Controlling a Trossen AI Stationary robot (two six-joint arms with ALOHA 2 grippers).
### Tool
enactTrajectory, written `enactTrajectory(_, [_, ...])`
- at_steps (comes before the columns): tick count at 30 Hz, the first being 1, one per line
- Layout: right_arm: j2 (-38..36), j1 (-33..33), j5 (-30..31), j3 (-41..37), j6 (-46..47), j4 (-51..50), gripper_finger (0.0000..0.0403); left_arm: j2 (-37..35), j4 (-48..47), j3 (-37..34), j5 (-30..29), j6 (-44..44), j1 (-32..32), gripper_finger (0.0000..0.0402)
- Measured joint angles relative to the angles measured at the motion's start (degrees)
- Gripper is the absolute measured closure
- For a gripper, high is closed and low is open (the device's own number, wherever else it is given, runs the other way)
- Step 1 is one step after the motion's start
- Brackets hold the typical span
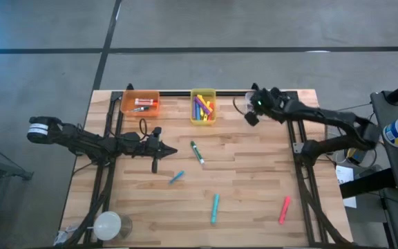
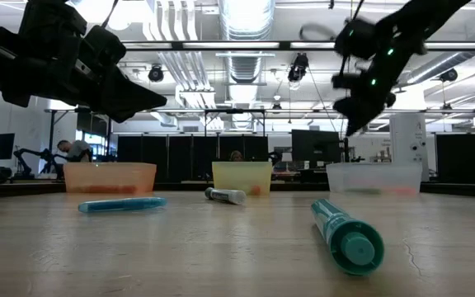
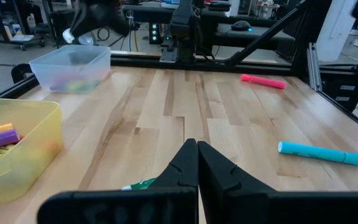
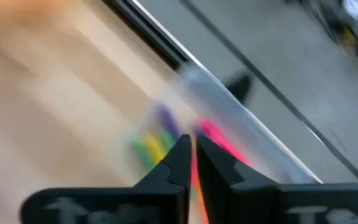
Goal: Pick & Place Markers
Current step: Put the light blue highlighter pen into the yellow bin
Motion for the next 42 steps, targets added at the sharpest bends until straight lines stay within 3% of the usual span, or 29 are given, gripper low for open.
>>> enactTrajectory(9, [-14.96,13.73,-2.22,-9.87,8.78,13.85,0.0394,0.04,-4.52,0.86,0.02,-0.80,-0.02,0.0401])
enactTrajectory(18, [-18.25,18.53,-2.20,-17.82,5.30,38.66,0.0394,0.04,-22.89,7.40,-0.99,-1.79,-1.50,0.0401])
enactTrajectory(25, [-16.02,19.27,-2.19,-18.73,5.30,40.00,0.0394,1.06,-39.30,13.76,-8.49,-5.56,-7.72,0.0345])
enactTrajectory(30, [-15.65,19.60,-2.17,-18.04,5.79,40.18,0.0394,5.33,-42.89,17.77,-12.32,-9.54,-12.64,0.0293])
enactTrajectory(37, [-15.63,21.21,-2.18,-18.03,5.37,40.11,0.0394,15.50,-43.23,25.31,-12.29,-9.48,-16.26,0.0274])
enactTrajectory(42, [-15.65,21.83,-2.16,-18.03,4.73,40.07,0.0394,22.90,-43.21,32.75,-7.18,-2.11,-18.55,0.0274])
